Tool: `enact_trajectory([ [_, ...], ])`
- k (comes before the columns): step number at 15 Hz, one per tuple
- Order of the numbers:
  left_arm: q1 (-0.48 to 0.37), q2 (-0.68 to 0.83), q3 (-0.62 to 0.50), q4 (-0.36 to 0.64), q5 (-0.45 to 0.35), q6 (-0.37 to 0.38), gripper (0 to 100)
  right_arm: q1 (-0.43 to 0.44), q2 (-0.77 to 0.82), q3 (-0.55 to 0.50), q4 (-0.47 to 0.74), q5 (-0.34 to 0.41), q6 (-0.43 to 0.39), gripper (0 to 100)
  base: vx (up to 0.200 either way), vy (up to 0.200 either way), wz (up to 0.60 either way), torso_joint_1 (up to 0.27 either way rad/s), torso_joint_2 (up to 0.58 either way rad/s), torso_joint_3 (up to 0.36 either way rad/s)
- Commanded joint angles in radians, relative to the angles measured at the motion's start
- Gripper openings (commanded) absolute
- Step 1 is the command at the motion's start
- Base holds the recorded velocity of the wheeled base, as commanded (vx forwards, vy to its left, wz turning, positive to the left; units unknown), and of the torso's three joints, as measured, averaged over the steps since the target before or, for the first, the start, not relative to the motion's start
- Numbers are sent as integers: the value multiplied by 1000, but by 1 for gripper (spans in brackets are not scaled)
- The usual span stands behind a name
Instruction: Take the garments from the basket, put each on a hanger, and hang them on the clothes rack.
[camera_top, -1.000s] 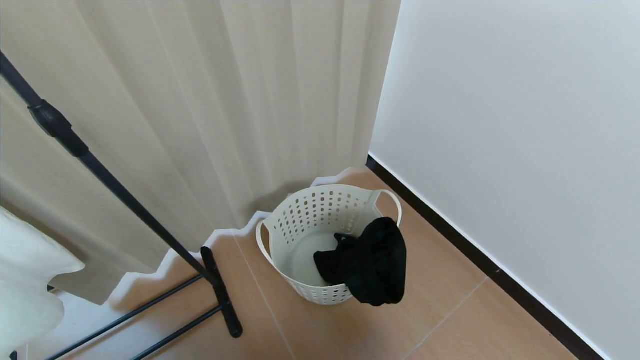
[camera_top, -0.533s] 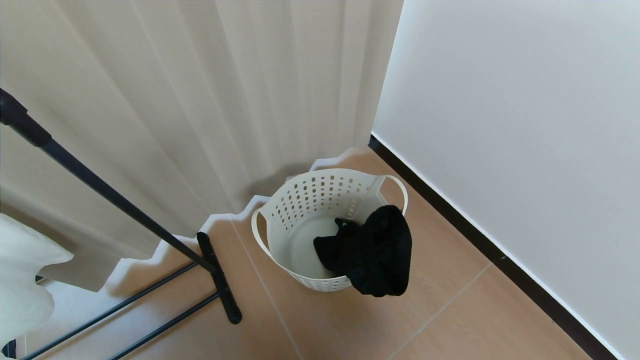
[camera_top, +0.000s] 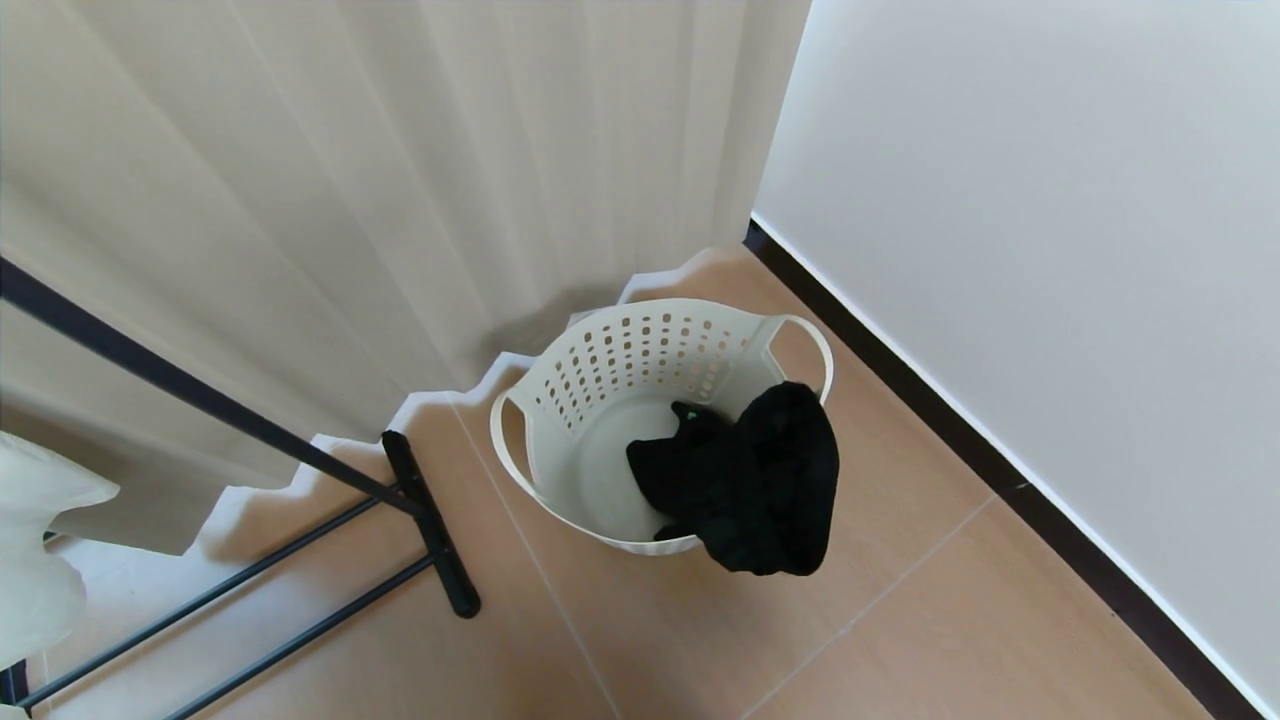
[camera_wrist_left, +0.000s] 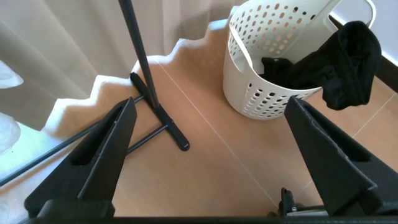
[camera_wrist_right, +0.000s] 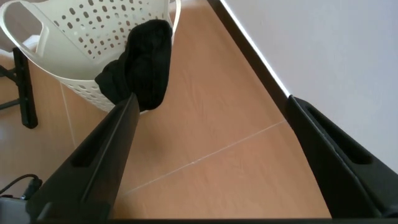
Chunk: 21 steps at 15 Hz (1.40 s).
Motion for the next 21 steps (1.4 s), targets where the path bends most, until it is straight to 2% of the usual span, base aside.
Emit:
enact_trajectory([
  [1,0,1,0,0,0,-1,100,0,1,0,0,0,-1,100,0,0,0,-2,2,-203],
  [6,0,1,0,-2,0,-1,100,0,1,0,3,11,-25,100,0,0,0,4,0,-172],
  [11,0,1,0,-3,2,-1,100,3,12,0,7,14,-11,100,0,0,0,0,0,0],
  [13,0,1,0,-3,3,-1,100,29,64,0,12,14,-22,100,0,0,0,0,0,0],
  [16,0,1,0,-3,3,-1,100,61,214,0,12,49,-24,100,0,0,0,0,0,0],
  [17,0,1,0,-3,3,-1,100,61,354,-11,-7,83,-34,100,0,0,0,0,0,0],
  [18,0,1,0,-3,3,-1,100,64,428,-29,-26,86,-47,100,0,0,0,0,0,0],
  [19,0,1,0,-3,3,-1,100,64,428,-29,-26,86,-47,100,0,0,0,0,0,0],
  [20,0,1,0,-3,3,-1,100,101,669,-64,-177,81,-86,100,0,0,0,0,0,0],
  [21,0,1,0,-3,3,-1,100,103,774,-103,-230,80,-113,100,0,0,0,0,0,0],
])
